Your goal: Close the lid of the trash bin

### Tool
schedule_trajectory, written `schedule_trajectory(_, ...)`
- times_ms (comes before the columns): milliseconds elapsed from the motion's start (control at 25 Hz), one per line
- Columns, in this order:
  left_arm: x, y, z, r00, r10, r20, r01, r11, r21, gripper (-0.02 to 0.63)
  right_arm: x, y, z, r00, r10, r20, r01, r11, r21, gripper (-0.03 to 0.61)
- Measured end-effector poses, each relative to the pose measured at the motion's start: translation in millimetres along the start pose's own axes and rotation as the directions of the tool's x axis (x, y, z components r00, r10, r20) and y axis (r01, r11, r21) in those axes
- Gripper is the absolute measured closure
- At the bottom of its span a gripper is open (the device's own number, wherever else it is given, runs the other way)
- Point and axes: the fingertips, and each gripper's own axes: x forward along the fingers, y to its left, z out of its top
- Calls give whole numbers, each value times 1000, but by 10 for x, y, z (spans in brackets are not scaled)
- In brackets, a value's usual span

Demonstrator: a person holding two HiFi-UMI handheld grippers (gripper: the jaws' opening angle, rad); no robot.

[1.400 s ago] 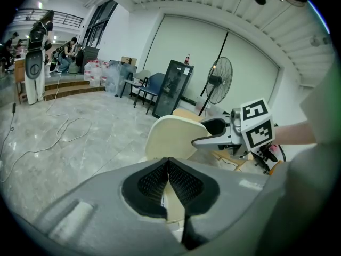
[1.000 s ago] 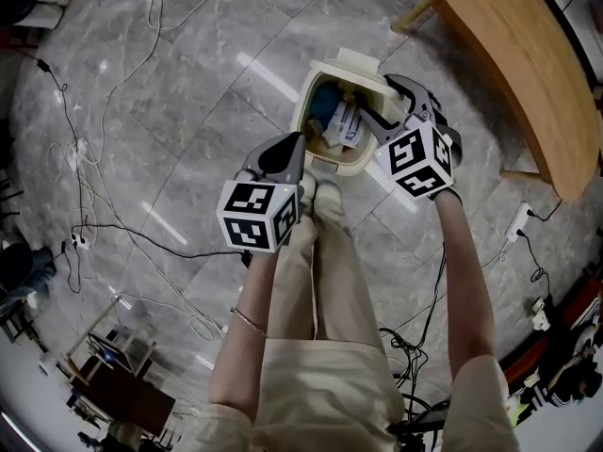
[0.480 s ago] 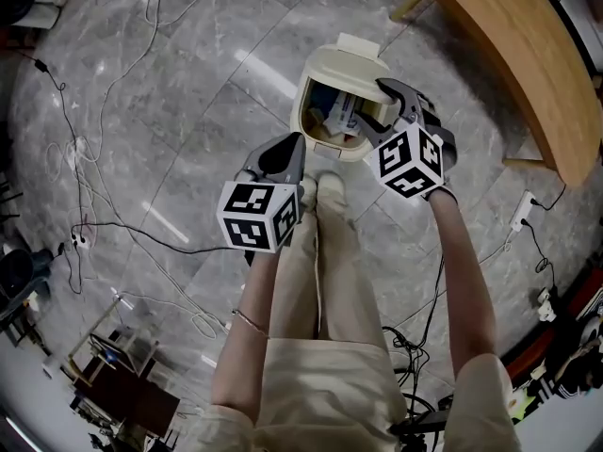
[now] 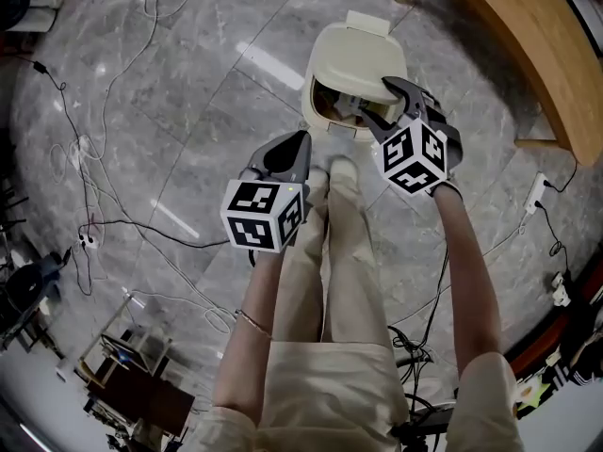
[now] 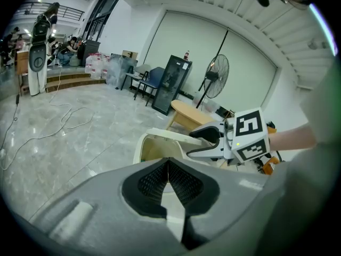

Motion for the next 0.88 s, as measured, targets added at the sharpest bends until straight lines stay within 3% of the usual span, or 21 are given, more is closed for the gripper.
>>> schedule_trajectory(880, 91, 68, -535, 999, -22, -43, 22, 1000, 5, 591, 316, 585, -330, 998, 58, -23, -57, 997, 51, 301)
